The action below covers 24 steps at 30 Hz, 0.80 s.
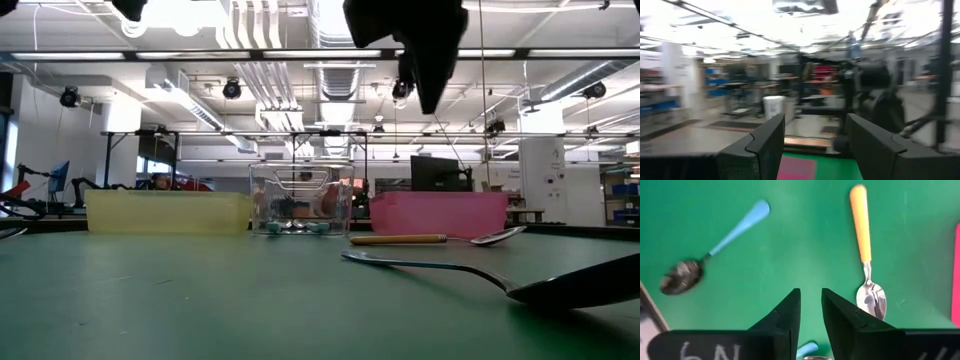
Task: Sort silverware by color (type)
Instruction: Put the yellow spoon into the red bin
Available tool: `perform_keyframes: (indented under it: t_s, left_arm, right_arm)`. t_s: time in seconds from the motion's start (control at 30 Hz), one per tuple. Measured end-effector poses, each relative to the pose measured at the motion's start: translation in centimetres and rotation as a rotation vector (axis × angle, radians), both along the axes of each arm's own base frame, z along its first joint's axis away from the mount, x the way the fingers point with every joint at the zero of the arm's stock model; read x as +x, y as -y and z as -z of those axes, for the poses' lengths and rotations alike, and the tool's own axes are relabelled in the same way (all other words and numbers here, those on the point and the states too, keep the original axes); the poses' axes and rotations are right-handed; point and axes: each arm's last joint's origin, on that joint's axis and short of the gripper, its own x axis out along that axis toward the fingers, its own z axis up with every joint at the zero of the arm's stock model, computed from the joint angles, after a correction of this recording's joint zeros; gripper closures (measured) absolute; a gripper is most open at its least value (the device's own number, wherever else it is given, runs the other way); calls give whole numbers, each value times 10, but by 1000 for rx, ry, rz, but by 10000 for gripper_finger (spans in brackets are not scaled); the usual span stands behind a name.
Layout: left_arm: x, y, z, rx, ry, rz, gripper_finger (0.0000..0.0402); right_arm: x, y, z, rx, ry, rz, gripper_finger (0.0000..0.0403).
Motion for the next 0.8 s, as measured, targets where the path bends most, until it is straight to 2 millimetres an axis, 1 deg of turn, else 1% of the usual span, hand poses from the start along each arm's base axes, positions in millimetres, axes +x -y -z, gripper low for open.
perform_keyframes:
  t_s: [0.1, 0.23, 0.37, 0.5, 0.67, 0.8]
  left_arm:
    - [13, 4, 1, -9, 12, 48, 207]
    - [33, 8, 6, -19, -2, 52, 207]
    - [55, 13, 17, -33, -44, 58, 207]
    - [76, 17, 33, -57, -101, 64, 207]
    - [103, 23, 54, -67, -185, 63, 207]
    - [131, 29, 62, -59, -254, 60, 207]
  right_arm:
    - [-4, -5, 11, -17, -36, -23, 338]
    - [-11, -7, 28, -26, -104, -35, 339]
    - [-21, -7, 43, -33, -170, -42, 340]
    - [-33, -6, 56, -39, -226, -44, 339]
    - [-51, -3, 62, -39, -243, -37, 339]
    - [-66, 0, 59, -44, -171, -13, 339]
